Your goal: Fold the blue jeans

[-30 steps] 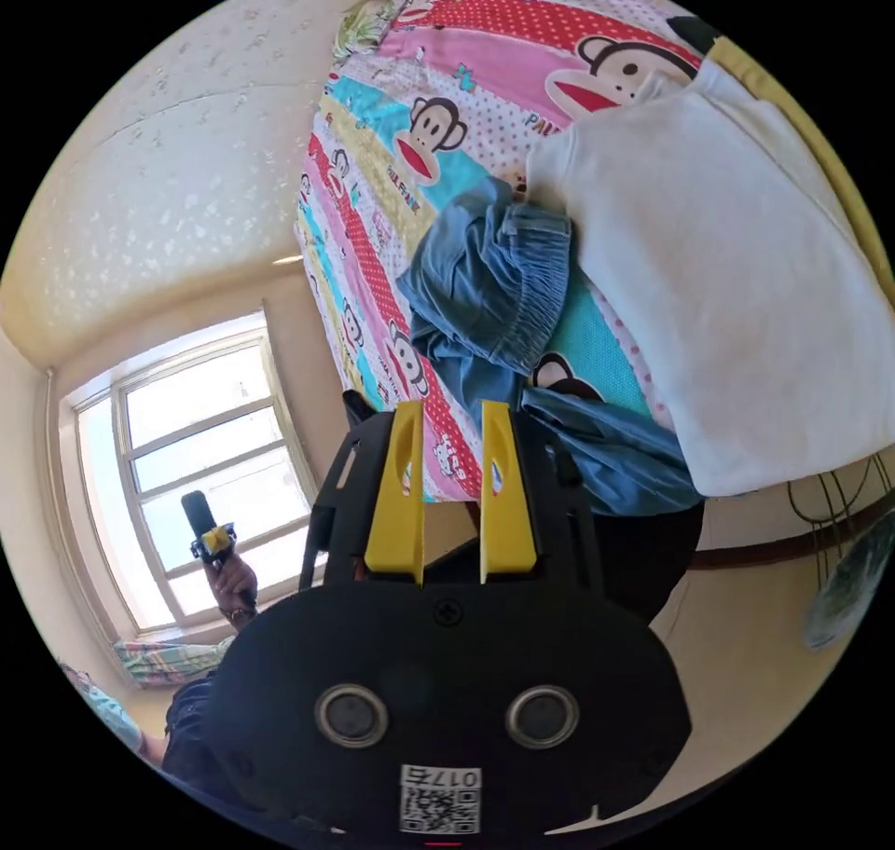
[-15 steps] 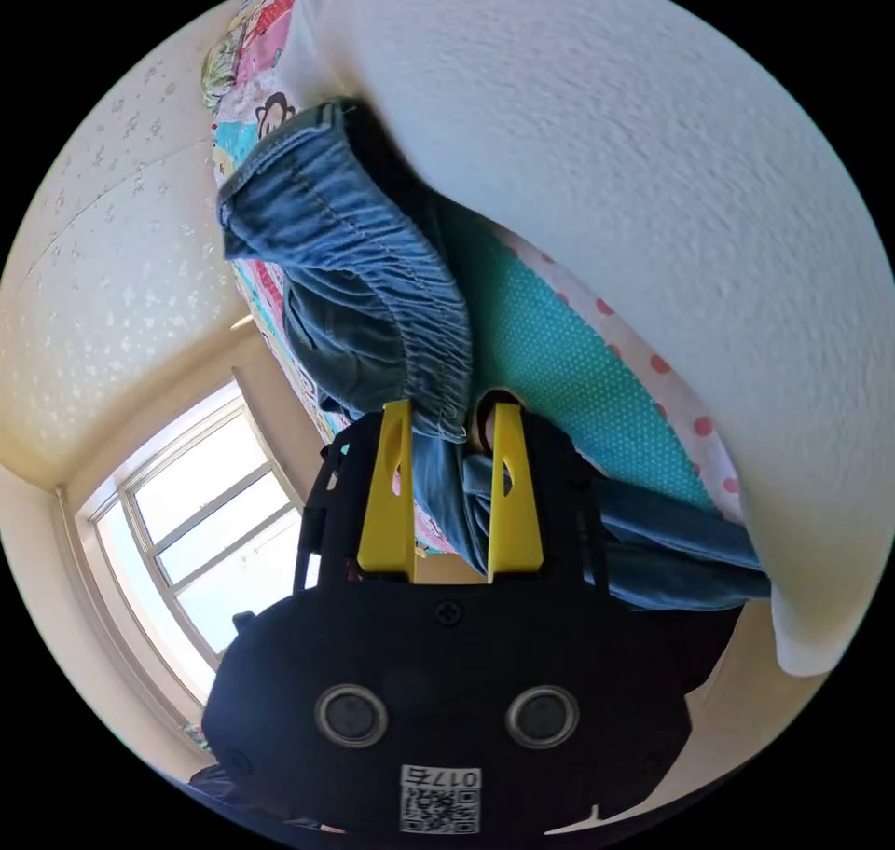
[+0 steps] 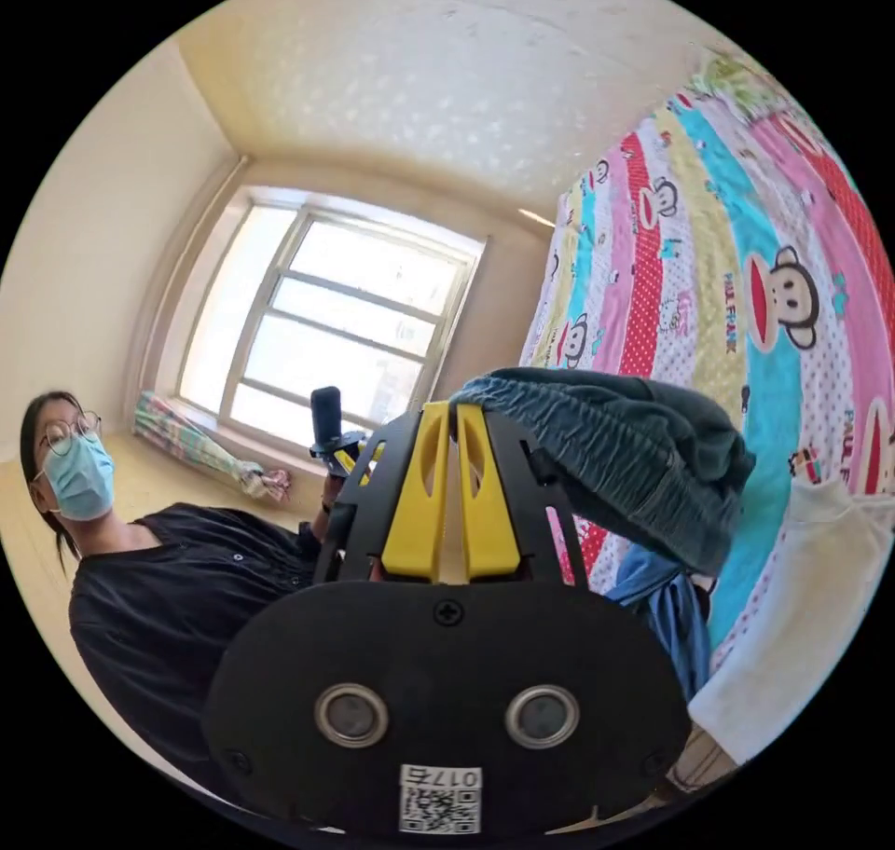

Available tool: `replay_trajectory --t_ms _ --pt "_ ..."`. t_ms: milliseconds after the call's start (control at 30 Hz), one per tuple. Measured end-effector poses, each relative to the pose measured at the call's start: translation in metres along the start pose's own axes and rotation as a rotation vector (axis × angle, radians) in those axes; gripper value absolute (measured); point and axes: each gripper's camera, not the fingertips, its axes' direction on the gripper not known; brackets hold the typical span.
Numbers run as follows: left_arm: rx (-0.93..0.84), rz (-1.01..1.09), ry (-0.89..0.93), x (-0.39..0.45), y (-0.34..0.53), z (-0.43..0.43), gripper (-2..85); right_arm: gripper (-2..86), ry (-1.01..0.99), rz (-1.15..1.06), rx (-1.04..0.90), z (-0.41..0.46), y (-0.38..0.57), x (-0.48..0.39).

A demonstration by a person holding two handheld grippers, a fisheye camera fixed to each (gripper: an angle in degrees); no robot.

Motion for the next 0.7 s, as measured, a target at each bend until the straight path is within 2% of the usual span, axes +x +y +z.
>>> replay_trajectory --t_ms 133,233,267,333,400,600,700 --pt "0.073 0.175 -0.186 0.063 0.005 0.019 18.6 1.1 0.061 -0.157 -0.093 0.011 0.021 -0.109" --pt "0.088 0.258 -0.204 0.097 0.018 0.045 18.4 1.1 0.017 -0.247 -0.120 0.021 0.054 -0.168" --pt "0.088 0.276 -0.186 0.103 0.022 0.051 17.9 1.1 -0.012 -0.268 -0.127 0.025 0.068 -0.187" --pt "0.155 0.392 0.002 0.130 0.045 0.064 7.2 1.2 -0.029 -0.299 -0.144 0.031 0.090 -0.211" --pt "0.268 0.414 0.092 0.145 0.066 0.062 1.5 1.4 0.006 -0.324 -0.138 0.031 0.114 -0.230" --pt "0.302 0.431 0.332 0.188 0.088 0.059 -0.7 0.9 -0.019 -0.415 0.119 -0.017 0.231 -0.275" --pt "0.374 0.479 0.373 0.226 0.098 0.040 -0.7 0.9 0.214 -0.273 0.249 -0.028 0.301 -0.269"
